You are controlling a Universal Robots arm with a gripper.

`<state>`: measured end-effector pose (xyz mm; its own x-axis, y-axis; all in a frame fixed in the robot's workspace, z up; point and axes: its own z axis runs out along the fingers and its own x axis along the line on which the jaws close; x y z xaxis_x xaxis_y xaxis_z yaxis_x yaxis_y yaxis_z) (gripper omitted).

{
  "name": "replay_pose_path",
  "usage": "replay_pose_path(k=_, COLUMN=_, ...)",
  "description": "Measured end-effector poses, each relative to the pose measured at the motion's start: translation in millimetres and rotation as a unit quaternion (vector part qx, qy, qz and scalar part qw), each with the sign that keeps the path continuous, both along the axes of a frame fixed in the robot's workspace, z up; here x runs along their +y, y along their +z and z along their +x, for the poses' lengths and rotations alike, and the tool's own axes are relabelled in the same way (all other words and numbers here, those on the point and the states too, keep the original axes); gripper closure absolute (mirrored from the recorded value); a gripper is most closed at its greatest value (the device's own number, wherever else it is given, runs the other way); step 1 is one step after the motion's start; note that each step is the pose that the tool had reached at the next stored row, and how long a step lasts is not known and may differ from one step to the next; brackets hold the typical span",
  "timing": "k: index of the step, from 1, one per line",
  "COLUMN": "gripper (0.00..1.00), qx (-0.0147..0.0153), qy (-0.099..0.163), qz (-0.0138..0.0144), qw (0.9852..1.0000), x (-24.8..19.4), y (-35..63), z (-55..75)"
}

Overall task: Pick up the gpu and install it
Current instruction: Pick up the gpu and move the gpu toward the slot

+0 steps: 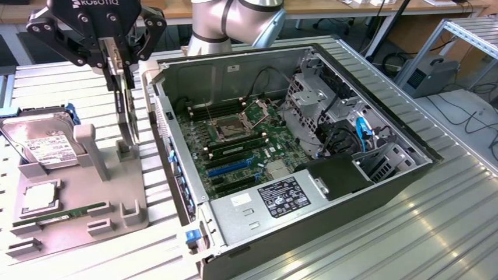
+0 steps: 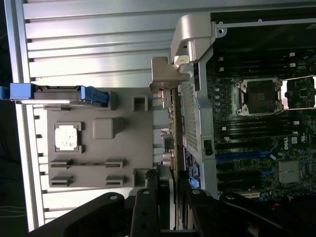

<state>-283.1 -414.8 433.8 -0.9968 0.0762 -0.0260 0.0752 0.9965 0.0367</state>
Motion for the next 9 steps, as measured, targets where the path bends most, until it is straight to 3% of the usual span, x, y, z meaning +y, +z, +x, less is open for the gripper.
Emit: replay_pose_path(k=9, gripper=0.73, qx=0.0000, qy=0.000, qz=-0.0001, qw=1.0000, x=0.0, y=0.0, z=6.9)
